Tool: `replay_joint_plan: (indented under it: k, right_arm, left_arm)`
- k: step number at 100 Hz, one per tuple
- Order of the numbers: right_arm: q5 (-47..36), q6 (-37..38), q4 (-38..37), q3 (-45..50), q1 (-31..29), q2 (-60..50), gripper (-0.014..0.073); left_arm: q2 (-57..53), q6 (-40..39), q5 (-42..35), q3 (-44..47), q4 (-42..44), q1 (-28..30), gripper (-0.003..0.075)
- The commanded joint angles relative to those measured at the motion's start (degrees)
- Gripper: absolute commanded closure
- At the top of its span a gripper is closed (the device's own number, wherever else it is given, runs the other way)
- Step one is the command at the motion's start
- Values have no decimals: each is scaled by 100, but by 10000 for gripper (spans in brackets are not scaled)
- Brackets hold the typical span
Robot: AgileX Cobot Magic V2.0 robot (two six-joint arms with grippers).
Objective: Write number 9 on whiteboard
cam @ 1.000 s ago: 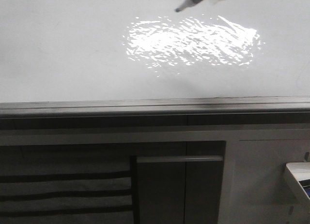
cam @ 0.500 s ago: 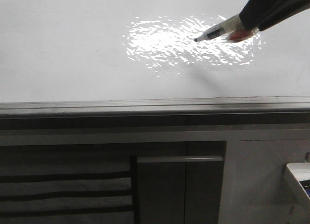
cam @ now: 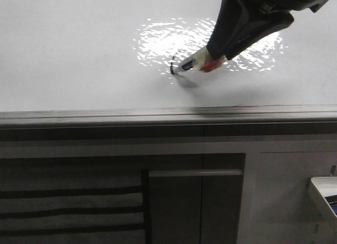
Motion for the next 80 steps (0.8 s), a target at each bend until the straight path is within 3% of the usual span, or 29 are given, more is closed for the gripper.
replay_joint_plan:
  k: [1, 44, 66, 80]
  right_arm:
    - [-256, 34, -350, -102, -306, -222, 643]
    - [-49, 48, -190, -247, -447, -377, 643]
    - [-290, 48, -69, 660, 10, -377, 643]
    - [-303, 38, -69, 534, 128, -434, 643]
  left_arm:
    - [3, -70, -422, -141, -218, 29, 373]
    - [3, -70, -460, -141, -218, 29, 373]
    - [3, -48, -460, -141, -227, 29, 373]
    - [108, 140, -353, -151, -331, 29, 373]
